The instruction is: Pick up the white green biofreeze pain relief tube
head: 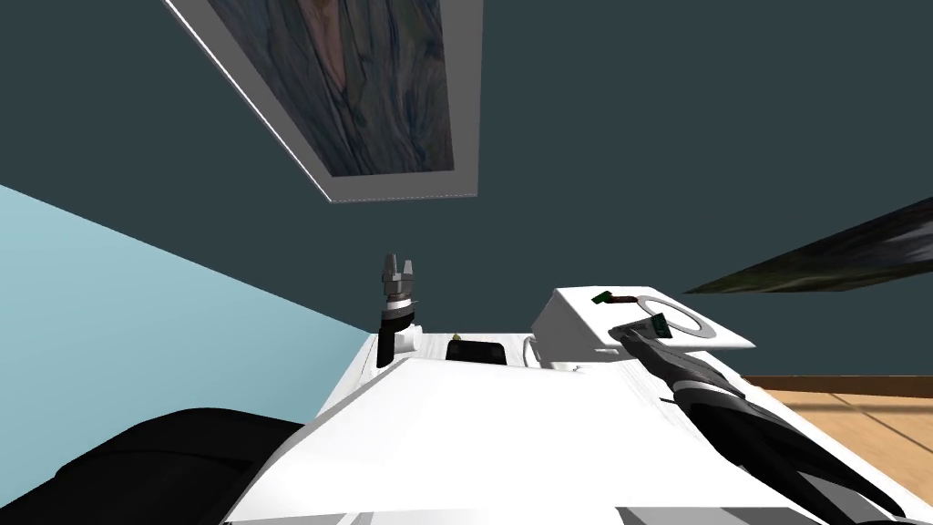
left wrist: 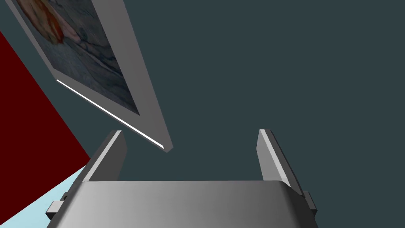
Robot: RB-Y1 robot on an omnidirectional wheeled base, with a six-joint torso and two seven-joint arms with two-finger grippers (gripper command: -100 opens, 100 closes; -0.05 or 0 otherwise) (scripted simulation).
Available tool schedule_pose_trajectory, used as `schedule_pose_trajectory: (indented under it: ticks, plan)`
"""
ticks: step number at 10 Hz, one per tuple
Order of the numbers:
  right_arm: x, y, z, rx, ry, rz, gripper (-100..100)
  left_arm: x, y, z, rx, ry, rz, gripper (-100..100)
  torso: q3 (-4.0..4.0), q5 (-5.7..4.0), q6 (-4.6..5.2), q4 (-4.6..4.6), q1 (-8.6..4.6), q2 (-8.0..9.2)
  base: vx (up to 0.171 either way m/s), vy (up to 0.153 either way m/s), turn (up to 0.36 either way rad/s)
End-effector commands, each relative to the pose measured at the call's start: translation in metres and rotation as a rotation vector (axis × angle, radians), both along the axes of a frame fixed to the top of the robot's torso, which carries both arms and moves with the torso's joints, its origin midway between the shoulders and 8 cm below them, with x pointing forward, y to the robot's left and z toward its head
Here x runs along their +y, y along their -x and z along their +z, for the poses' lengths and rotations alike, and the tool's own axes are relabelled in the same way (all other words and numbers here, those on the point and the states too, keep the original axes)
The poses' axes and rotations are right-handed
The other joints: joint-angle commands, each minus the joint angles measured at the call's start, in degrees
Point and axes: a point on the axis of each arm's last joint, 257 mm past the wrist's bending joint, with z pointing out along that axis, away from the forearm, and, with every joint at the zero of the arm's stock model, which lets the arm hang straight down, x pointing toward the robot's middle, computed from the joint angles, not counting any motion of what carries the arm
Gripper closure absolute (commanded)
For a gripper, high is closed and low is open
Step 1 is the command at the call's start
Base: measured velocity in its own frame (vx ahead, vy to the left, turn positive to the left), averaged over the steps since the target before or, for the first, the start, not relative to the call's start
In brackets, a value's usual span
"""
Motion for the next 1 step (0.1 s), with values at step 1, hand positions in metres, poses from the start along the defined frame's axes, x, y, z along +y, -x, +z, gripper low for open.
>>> schedule_pose_trajectory:
  ticks: [1]
  plan:
    - [0.0000, 0.0000, 0.0000, 0.000, 0.000, 0.000, 0, 0.0000, 0.0000, 0.0000, 0.000, 0.000, 0.000, 0, 0.00, 0.00, 0.00, 0.00, 0.00, 0.00, 0.000, 0.000, 0.000]
